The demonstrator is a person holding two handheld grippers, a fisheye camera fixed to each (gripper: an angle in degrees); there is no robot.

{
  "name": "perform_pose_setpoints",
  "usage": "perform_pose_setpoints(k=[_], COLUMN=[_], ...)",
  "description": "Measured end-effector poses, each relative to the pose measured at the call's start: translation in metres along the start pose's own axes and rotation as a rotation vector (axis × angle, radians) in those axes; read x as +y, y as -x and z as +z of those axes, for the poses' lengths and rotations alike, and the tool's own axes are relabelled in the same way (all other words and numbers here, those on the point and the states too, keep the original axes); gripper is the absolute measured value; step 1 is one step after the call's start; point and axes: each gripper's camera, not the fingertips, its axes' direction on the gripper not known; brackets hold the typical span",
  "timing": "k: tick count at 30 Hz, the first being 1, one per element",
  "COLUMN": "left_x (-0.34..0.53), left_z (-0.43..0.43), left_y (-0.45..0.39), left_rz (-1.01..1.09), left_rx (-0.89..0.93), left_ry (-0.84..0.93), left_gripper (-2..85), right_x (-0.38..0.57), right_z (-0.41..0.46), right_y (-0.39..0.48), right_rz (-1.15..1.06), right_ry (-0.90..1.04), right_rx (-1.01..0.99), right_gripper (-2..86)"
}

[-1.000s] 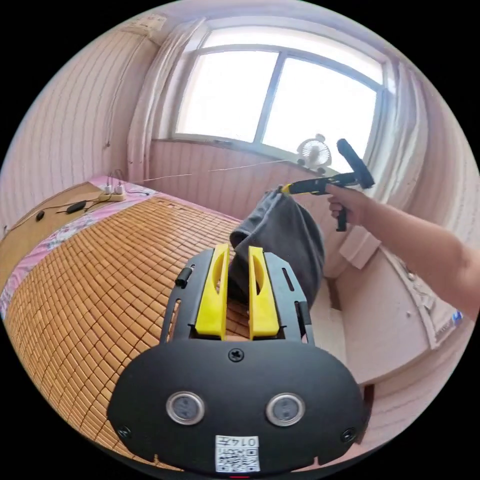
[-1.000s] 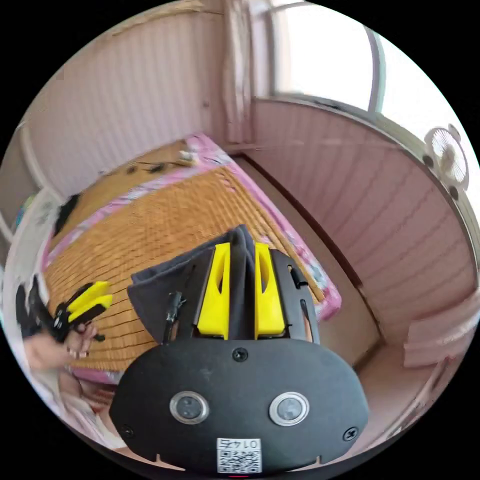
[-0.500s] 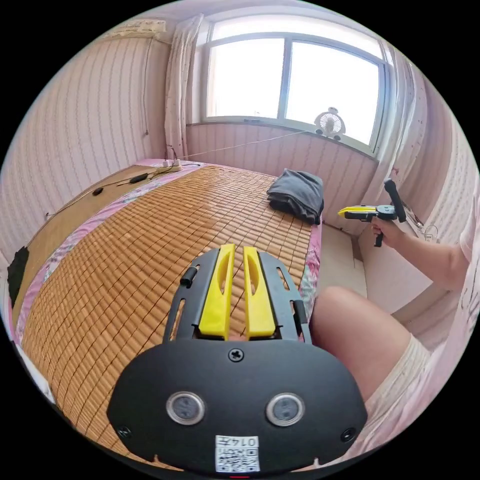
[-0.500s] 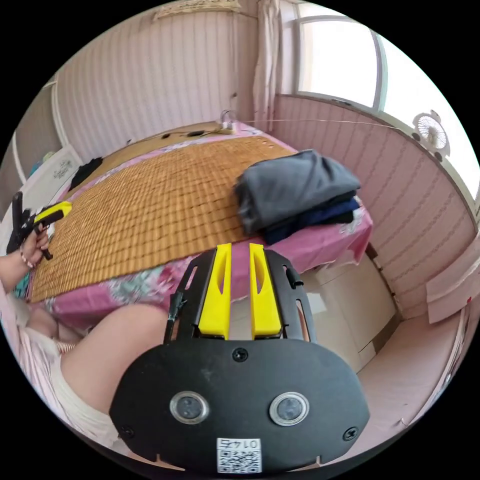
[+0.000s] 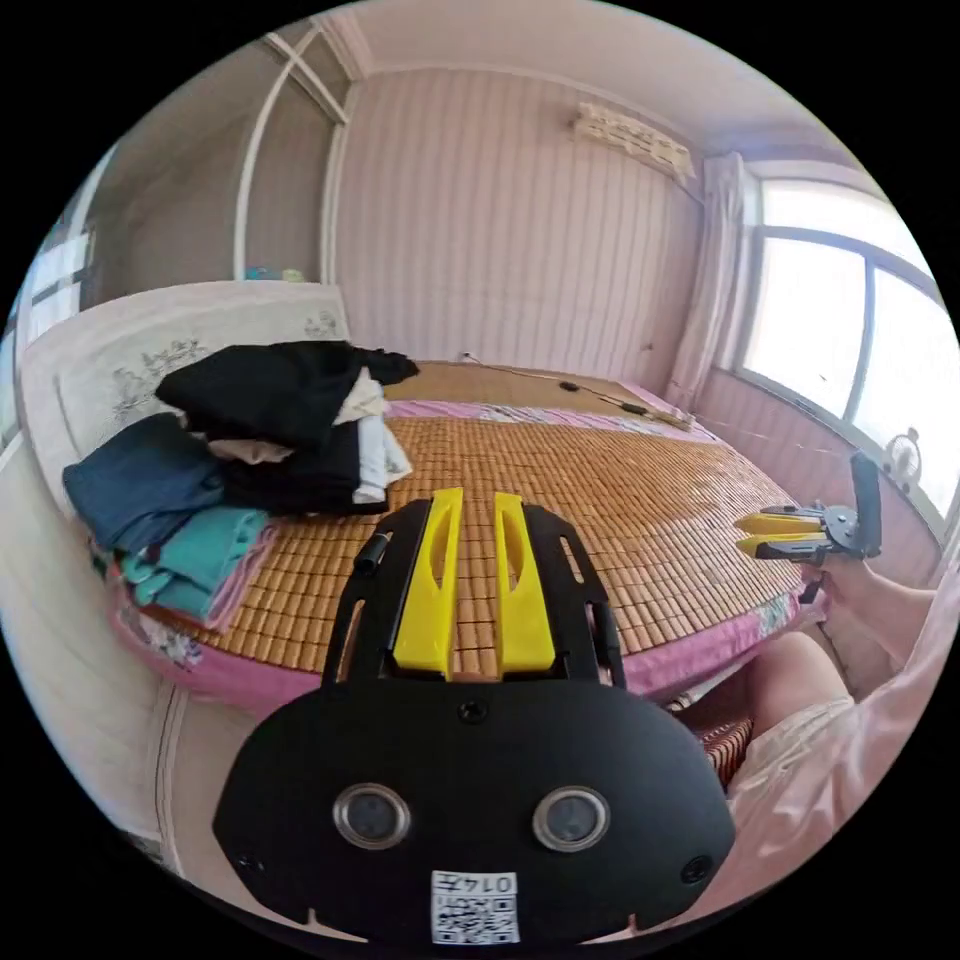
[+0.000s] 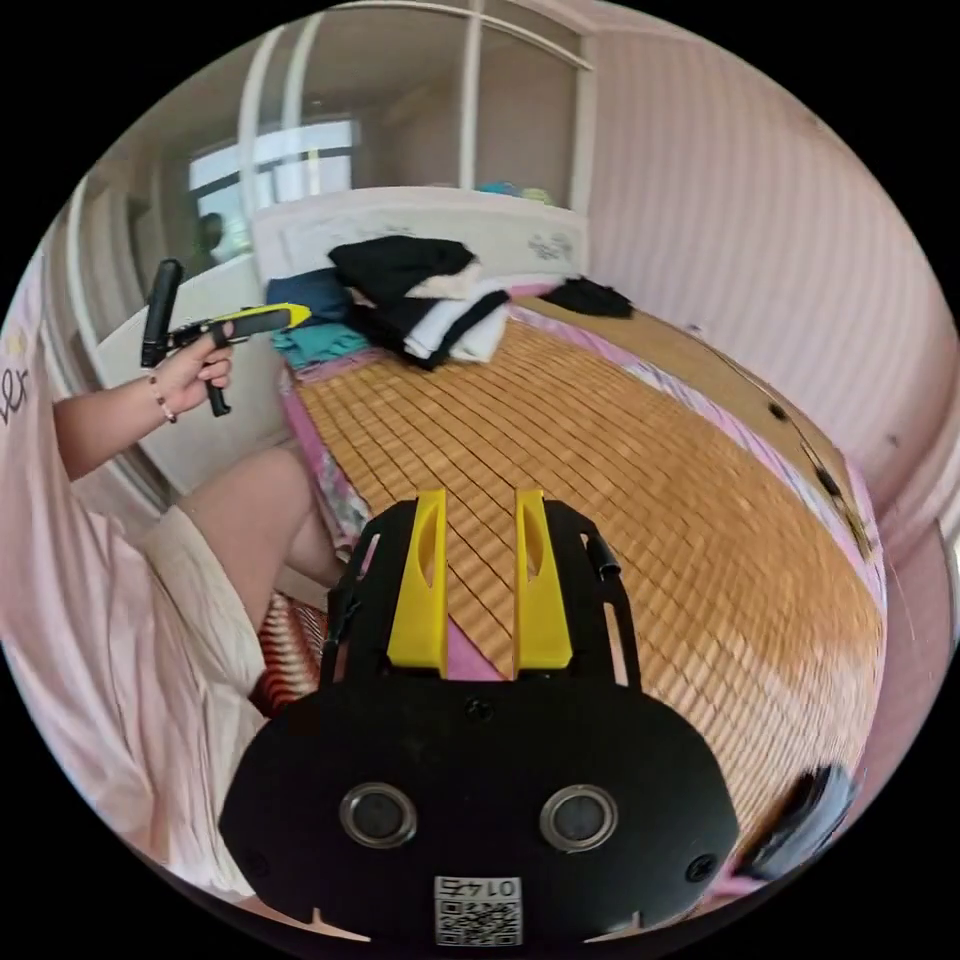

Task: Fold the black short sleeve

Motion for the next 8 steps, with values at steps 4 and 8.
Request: perform_pose_setpoints(k=[4, 8], left_x=[0.007, 0.015], left_z=[-0.085, -0.149], left_y=[0.125, 0.228], left_rz=[-0.239, -0.428], left_rx=[-0.228, -0.413], left_ry=[-0.107, -0.175], left_gripper=[5.7, 6.4], right_x=[-0.057, -0.117], right_z=[0.088, 0.196], right_y=[0.089, 0.184], right_rz=[-0.263, -0.534], right_ry=[-0.017, 0.078], right_rx=[-0.205, -0.294], right_gripper=[11.4, 12.0])
